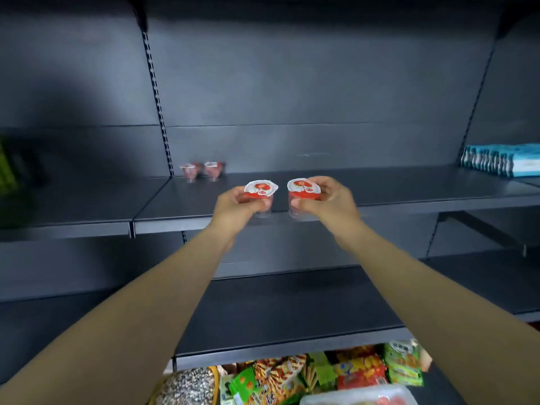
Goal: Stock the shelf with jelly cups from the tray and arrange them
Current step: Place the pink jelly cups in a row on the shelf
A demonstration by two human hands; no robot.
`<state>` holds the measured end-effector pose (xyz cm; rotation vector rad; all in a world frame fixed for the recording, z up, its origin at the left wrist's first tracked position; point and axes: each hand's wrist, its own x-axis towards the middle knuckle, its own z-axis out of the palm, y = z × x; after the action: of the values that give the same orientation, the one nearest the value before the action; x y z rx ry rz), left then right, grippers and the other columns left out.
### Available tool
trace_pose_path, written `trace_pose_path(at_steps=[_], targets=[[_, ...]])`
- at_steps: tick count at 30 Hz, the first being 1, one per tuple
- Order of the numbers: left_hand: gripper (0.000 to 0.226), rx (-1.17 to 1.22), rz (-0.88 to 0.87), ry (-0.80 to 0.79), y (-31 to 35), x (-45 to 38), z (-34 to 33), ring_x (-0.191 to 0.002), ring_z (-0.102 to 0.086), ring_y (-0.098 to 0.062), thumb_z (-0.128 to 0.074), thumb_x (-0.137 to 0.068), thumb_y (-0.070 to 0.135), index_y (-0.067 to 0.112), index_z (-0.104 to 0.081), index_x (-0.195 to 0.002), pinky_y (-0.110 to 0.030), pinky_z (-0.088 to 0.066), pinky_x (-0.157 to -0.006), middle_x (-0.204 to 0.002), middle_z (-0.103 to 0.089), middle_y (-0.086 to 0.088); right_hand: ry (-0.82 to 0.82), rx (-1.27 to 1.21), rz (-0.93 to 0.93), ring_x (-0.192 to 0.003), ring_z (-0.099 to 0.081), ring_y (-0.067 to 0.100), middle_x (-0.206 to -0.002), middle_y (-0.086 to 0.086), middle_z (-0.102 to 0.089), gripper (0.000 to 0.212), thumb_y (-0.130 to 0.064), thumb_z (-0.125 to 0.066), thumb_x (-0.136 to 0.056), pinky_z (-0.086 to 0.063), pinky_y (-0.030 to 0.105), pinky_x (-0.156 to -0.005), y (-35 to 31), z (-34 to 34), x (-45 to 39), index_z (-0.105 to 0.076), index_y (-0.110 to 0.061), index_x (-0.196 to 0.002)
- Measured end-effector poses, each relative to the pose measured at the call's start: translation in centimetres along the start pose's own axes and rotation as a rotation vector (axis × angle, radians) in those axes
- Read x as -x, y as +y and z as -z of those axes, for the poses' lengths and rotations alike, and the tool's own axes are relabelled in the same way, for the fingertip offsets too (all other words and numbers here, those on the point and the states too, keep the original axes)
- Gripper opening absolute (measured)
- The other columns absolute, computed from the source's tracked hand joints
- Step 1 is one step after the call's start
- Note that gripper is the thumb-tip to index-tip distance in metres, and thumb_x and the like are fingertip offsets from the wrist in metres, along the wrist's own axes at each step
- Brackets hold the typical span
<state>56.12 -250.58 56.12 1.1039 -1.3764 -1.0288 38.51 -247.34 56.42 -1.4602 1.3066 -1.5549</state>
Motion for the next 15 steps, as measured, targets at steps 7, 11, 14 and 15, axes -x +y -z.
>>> trace_pose_path(at_steps=[7, 11, 14, 15], targets=[[0.027, -0.047, -0.017, 0.131, -1.6, -7.8, 2.9, -0.067, -0.056, 0.005, -0.075, -0.075, 0.009, 0.015, -0.067, -0.101, -0.003, -0.039, -0.056, -0.088, -0.065, 0.006, 0.013, -0.036, -0.031, -0.089, -0.063, 0.006, -0.096, -0.008, -0.067, 0.040, -0.005, -0.080, -0.070, -0.044, 0.012, -0.067, 1.6, -4.5, -7.1, -0.062, -0.020, -0.103], [0.029, -0.029, 0.019, 0.224, -4.7, -14.5, 3.3, -0.050, -0.058, 0.002, -0.075, -0.075, 0.007, 0.009, -0.066, -0.102, 0.001, -0.038, -0.045, -0.087, -0.065, 0.002, 0.031, -0.050, -0.057, -0.073, -0.063, 0.001, -0.086, -0.006, -0.066, 0.038, 0.002, -0.078, -0.071, -0.043, 0.005, -0.053, 5.1, -6.8, -13.1, -0.062, -0.015, -0.101], [0.030, -0.051, 0.052, 0.266, -7.2, -20.5, 3.2, -0.046, -0.058, 0.003, -0.076, -0.074, 0.008, 0.008, -0.066, -0.103, 0.001, -0.039, -0.047, -0.082, -0.064, 0.003, 0.049, -0.051, -0.085, -0.078, -0.063, 0.004, -0.088, -0.006, -0.067, 0.038, 0.001, -0.079, -0.071, -0.043, 0.004, -0.053, 8.1, -8.4, -18.6, -0.061, -0.017, -0.099], [0.031, -0.060, 0.062, 0.278, -8.0, -22.5, 3.1, -0.048, -0.058, 0.001, -0.077, -0.074, 0.008, 0.006, -0.067, -0.104, 0.000, -0.040, -0.047, -0.081, -0.065, 0.002, 0.053, -0.049, -0.099, -0.080, -0.063, 0.005, -0.090, -0.006, -0.067, 0.039, 0.000, -0.079, -0.071, -0.044, 0.005, -0.054, 9.0, -9.0, -20.4, -0.061, -0.018, -0.100]])
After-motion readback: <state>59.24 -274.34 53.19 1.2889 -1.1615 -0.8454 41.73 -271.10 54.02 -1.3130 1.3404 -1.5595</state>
